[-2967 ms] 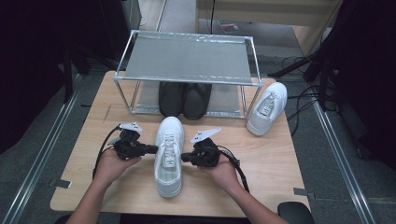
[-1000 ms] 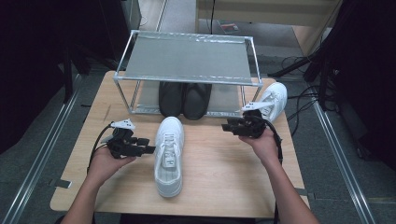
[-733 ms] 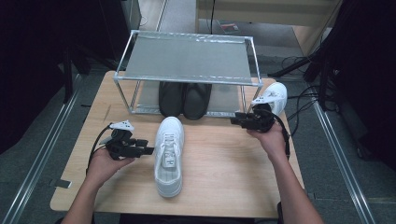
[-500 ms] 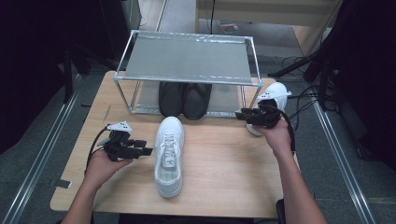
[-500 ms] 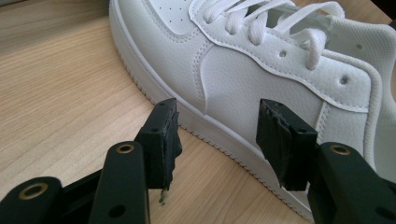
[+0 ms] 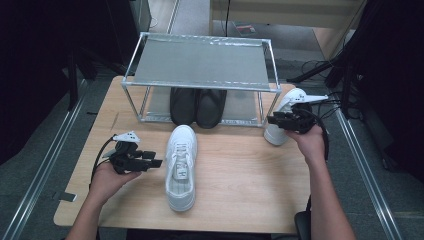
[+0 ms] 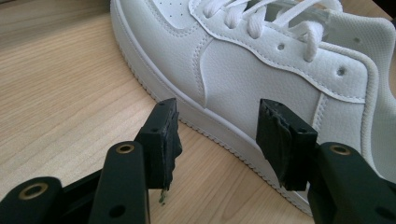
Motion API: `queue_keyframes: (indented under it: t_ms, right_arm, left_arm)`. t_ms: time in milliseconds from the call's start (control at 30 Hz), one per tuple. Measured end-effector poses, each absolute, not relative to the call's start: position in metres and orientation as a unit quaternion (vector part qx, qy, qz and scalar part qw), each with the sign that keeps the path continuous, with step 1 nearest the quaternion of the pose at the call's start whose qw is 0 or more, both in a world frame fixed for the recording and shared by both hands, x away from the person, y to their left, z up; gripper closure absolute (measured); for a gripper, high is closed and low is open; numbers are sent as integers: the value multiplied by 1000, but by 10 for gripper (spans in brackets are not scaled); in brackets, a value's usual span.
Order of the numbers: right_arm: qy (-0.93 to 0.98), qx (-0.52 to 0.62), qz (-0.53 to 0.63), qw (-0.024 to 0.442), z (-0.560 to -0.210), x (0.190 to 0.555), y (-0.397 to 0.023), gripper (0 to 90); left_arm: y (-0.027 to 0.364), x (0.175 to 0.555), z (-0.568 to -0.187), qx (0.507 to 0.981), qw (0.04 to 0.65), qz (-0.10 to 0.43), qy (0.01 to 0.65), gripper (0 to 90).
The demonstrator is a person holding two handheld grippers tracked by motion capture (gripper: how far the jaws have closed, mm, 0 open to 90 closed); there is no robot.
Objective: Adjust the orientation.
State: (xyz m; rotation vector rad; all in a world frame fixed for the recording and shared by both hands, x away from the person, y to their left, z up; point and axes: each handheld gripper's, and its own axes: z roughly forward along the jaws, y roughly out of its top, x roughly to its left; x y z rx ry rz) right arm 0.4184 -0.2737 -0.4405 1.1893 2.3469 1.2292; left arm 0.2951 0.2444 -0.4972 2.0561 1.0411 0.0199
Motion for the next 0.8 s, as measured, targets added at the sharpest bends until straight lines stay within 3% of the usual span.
queue_keyframes:
  t_ms: [200, 533, 800]
  right_arm:
    - [807, 417, 402, 121, -447, 422, -280, 618]
    - [832, 426, 345, 85, -474, 436, -278, 575]
    - [834, 422, 350, 65, -488, 444, -278, 635]
  left_arm:
    - [244, 295, -497, 815, 406, 7, 413, 488]
    - [244, 295, -498, 815, 405, 5, 415, 486]
    - [245, 293, -498, 814, 405, 6, 416, 482]
